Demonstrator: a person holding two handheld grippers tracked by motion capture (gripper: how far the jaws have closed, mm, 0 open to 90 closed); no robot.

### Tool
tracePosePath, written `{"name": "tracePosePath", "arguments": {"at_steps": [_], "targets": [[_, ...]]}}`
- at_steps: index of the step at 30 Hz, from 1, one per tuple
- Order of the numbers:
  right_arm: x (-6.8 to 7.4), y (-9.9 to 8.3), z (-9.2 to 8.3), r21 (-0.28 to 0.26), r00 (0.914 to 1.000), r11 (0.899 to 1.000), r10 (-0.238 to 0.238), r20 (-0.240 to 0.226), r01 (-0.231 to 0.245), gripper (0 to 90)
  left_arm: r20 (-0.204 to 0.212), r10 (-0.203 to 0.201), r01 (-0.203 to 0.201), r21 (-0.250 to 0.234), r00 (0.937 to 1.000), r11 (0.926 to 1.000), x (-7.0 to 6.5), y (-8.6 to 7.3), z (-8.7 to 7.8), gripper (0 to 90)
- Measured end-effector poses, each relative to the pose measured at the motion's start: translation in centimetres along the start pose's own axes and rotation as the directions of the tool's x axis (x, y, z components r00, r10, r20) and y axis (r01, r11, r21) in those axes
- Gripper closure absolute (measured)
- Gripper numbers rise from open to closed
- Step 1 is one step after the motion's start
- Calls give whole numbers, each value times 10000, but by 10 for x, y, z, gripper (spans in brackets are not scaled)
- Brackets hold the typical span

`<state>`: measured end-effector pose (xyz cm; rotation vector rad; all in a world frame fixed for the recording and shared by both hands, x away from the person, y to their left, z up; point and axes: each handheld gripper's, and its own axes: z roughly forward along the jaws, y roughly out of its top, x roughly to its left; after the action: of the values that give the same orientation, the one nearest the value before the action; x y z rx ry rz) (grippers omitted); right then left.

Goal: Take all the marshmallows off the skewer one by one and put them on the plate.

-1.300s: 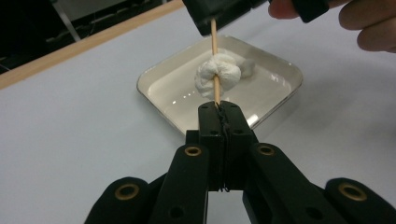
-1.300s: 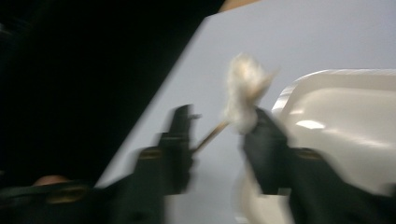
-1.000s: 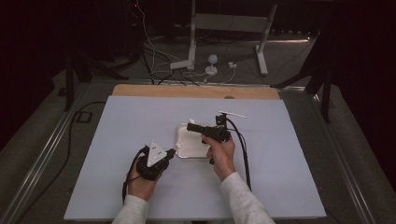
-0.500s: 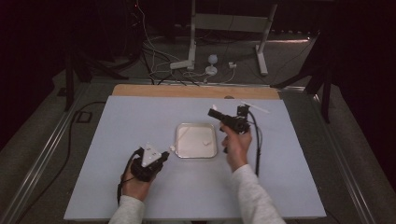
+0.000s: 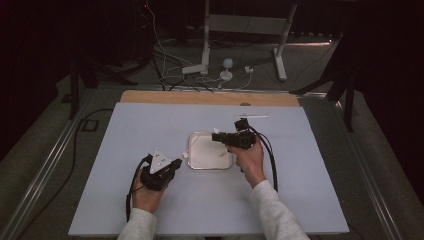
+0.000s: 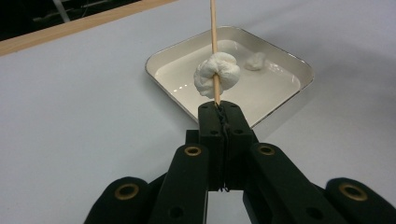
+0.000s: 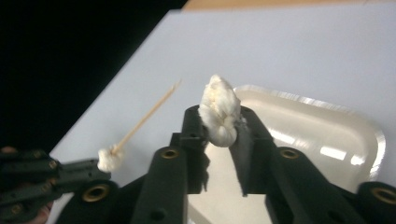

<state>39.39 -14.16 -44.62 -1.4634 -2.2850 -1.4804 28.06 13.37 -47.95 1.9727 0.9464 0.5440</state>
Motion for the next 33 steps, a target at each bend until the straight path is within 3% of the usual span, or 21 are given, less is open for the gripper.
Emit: {"name": "tracePosePath", "arguments": {"at_steps": [1, 2, 3, 4, 11, 20, 28, 33], "targets": [[1, -1, 3, 155, 10000, 9999, -18, -56, 19, 690, 1, 6, -6, 8, 10000, 10000, 0, 0, 0, 900], [1, -3, 9, 418, 9996, 9991, -29, -290, 41, 579, 22, -9, 9, 2, 10000, 10000, 0, 1, 1, 900], [1, -3, 9, 418, 9996, 9991, -29, -290, 41, 579, 25, -14, 14, 1, 10000, 10000, 0, 1, 1, 900], [2, -3, 11, 489, 9996, 9988, -40, -282, 54, 451, 53, 19, -19, 18, 10000, 10000, -1, 1, 2, 900], [1, -7, 17, 807, 9982, 9967, -58, -592, 106, 389, 220, 140, -144, 167, 9997, 9998, -6, 2, 9, 900], [5, -10, 16, 601, 9943, 9982, 142, -1052, -79, 318, 318, 58, -60, 69, 9995, 10000, -8, 3, 11, 899], [17, -18, 17, 692, 9880, 9976, 29, -1542, 79, 322, 243, 21, -20, -69, 9997, 10000, -9, 5, 10, 899], [25, -22, 19, 771, 9796, 9970, 89, -2008, 68, 382, 203, -64, 69, -212, 9998, 9998, -11, 7, 9, 899]]}}
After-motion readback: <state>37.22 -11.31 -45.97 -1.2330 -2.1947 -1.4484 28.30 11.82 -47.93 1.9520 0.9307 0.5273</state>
